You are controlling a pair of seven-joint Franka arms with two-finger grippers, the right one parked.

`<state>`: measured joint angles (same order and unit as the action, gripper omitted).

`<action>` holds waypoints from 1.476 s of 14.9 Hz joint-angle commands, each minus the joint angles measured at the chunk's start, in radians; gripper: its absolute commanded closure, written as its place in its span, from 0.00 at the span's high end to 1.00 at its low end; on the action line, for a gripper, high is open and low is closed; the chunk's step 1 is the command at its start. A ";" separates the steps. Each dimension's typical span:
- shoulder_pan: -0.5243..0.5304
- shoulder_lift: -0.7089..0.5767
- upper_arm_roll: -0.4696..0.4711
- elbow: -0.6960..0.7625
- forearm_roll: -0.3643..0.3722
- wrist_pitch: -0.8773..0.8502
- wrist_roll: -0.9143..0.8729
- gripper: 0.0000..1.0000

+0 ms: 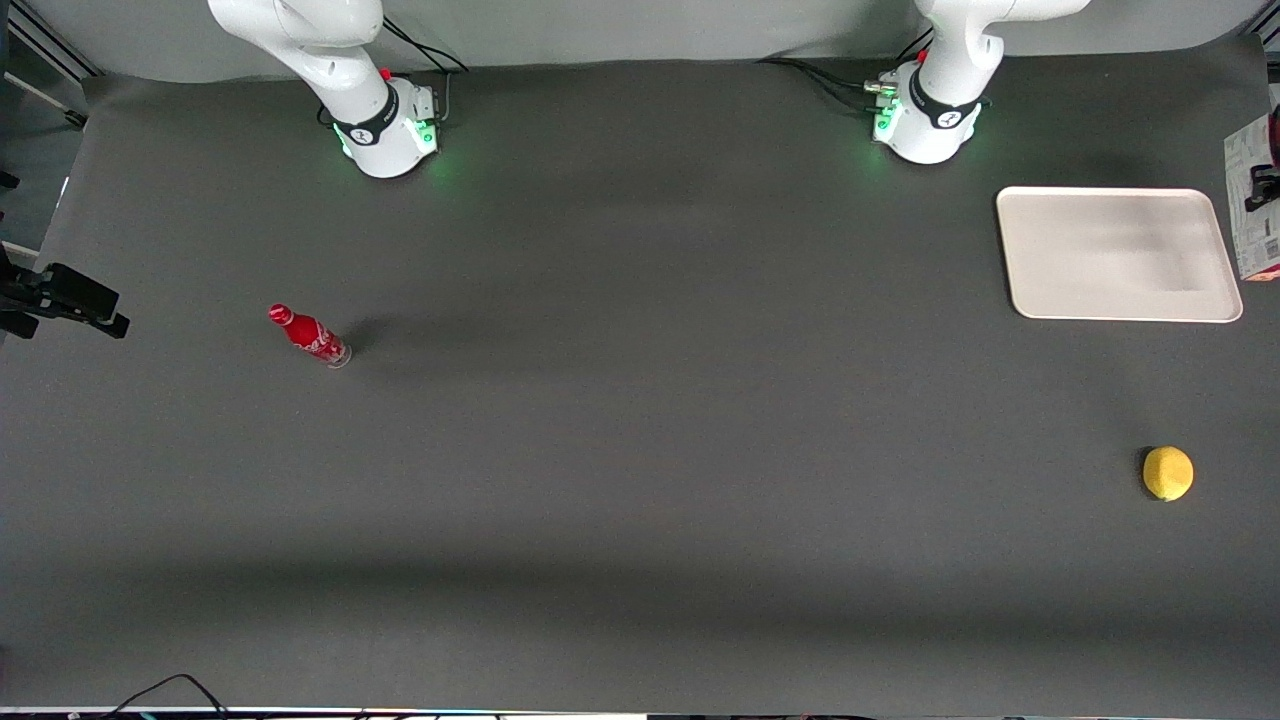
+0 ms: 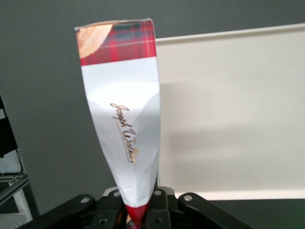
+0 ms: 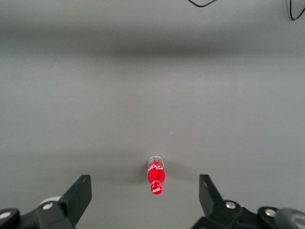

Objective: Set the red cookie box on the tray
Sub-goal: 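Lower the cookie box onto the tray edge and release it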

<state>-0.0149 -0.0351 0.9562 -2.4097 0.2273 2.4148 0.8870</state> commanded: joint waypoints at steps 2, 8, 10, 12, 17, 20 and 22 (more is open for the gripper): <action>-0.007 0.145 0.003 -0.003 -0.093 0.118 0.099 0.00; -0.005 0.383 -0.005 0.033 -0.567 0.165 0.493 0.00; -0.005 0.434 -0.005 0.053 -0.646 0.164 0.570 0.00; -0.004 0.451 -0.007 0.072 -0.652 0.161 0.587 0.00; -0.016 0.442 -0.027 0.216 -0.652 0.003 0.603 1.00; -0.017 0.414 -0.027 0.451 -0.628 -0.301 0.481 1.00; -0.019 0.402 -0.034 0.628 -0.538 -0.512 0.321 1.00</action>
<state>-0.0306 0.3868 0.9232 -2.0071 -0.3934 2.1625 1.3864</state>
